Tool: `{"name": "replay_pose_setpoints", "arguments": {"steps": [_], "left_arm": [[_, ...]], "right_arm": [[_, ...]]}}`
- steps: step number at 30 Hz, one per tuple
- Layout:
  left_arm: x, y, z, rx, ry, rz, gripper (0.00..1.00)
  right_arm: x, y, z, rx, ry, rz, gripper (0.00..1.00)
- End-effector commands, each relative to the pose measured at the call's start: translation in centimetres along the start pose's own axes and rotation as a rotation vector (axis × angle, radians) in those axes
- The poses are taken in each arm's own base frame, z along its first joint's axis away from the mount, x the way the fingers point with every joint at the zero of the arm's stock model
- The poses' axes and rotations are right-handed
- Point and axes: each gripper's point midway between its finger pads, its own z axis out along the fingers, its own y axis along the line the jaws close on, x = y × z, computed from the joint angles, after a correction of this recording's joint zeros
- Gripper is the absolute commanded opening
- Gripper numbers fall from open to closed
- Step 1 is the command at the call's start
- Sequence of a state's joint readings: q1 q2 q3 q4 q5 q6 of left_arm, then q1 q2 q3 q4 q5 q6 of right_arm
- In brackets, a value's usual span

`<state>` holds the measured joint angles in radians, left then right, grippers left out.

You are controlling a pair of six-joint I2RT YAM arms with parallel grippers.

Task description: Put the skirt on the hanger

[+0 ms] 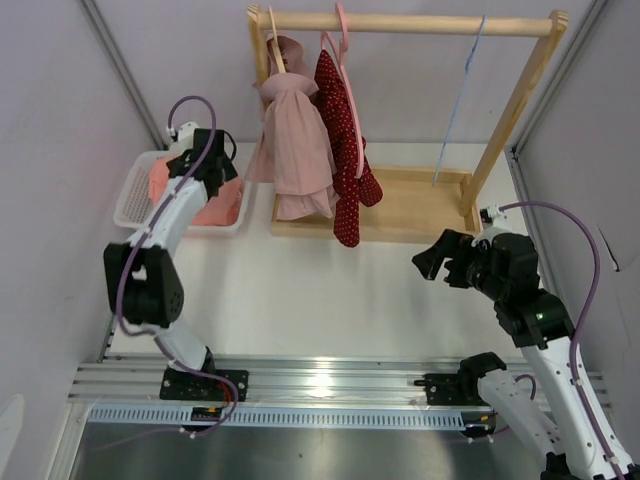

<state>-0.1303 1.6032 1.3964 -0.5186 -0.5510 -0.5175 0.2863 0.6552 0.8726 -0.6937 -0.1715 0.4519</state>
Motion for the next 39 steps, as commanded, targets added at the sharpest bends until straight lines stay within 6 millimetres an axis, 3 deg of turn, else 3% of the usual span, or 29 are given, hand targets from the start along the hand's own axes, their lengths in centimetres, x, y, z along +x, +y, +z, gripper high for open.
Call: {"name": "replay_pose_setpoints", "arguments": {"steps": [1, 2, 3, 5, 7, 11, 19, 25, 31, 36, 39], "left_arm": [[-1.1, -1.7, 4.2, -0.009, 0.037, -0.002, 0.91], [-1.2, -1.9, 5.0, -0.014, 0.062, 0.010, 0.92], [1.2, -1.9, 7.3, -0.043, 0.131, 0.047, 0.92], [1.4, -1.8, 8.6, -0.053, 0.178, 0.038, 0.93], [3.3, -2.4, 10.2, -0.027, 0.244, 0.031, 0.93], [4.8, -2.5, 11.0, -0.036, 0.293, 0.028, 0.94], [9.7, -1.9, 11.9, -0.068, 0.409, 0.000, 0.92], [11.2, -1.9, 12.1, -0.066, 0.439, -0.017, 0.87], [12.2, -1.7, 12.3, -0.070, 0.460, -0.017, 0.70], [13.0, -1.5, 12.3, -0.068, 0.474, -0.010, 0.35], [12.1, -1.7, 12.2, -0.054, 0.457, -0.011, 0.11]], "right_arm": [[-1.3, 1.9, -2.4, -0.065, -0.038, -0.025, 0.99], [-1.3, 2.0, -2.6, -0.067, -0.042, -0.026, 0.99], [-1.3, 2.1, -2.9, -0.071, -0.048, -0.031, 0.99], [-1.4, 2.1, -3.6, -0.075, -0.063, -0.034, 0.99], [-1.4, 2.0, -3.9, -0.069, -0.068, -0.034, 0.99], [-1.3, 2.0, -4.3, -0.072, -0.078, -0.032, 0.99], [-1.2, 2.3, -4.1, -0.095, -0.084, -0.018, 1.00], [-1.1, 2.3, -4.3, -0.092, -0.084, -0.018, 0.99], [-1.1, 2.4, -4.4, -0.102, -0.089, -0.017, 1.00], [-1.1, 2.6, -4.4, -0.110, -0.089, -0.014, 0.99], [-1.1, 2.5, -4.3, -0.107, -0.088, -0.015, 0.99]]}}
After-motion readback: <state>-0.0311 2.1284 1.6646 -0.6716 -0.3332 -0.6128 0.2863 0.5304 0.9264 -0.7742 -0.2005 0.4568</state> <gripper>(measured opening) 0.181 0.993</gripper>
